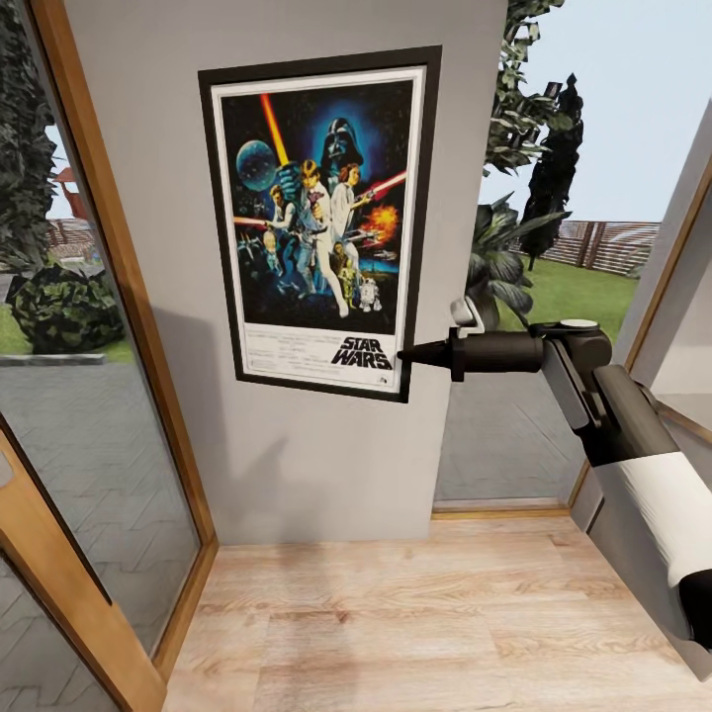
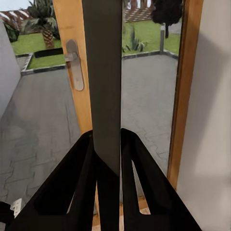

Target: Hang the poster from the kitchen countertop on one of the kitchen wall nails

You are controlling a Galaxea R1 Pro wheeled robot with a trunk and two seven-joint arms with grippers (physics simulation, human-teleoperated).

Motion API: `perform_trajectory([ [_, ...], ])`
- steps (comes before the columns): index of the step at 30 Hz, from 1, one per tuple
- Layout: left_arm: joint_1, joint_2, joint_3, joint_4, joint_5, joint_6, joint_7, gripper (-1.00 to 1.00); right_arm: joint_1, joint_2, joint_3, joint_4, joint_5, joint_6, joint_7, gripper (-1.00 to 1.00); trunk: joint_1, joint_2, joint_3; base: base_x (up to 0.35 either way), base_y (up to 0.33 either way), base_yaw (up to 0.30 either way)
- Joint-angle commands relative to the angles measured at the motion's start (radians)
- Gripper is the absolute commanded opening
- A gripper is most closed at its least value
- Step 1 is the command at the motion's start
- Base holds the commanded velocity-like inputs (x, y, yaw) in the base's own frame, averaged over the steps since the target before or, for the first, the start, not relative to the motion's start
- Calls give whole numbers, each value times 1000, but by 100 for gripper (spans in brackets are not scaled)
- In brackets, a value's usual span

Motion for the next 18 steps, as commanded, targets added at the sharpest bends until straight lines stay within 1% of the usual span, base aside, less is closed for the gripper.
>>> perform_trajectory([
  [1, 0, 0, 2, -1, 7, 1, -6, 100, -1, -1, 2, 0, -8, 10, 0, -100, 1, -2, -2, 0, 0, 0],
  [18, 0, 0, 2, -1, 7, 1, -6, 100, -1, -1, 1, 0, -10, 10, 0, -100, 1, -2, -2, 1, 0, 0],
])
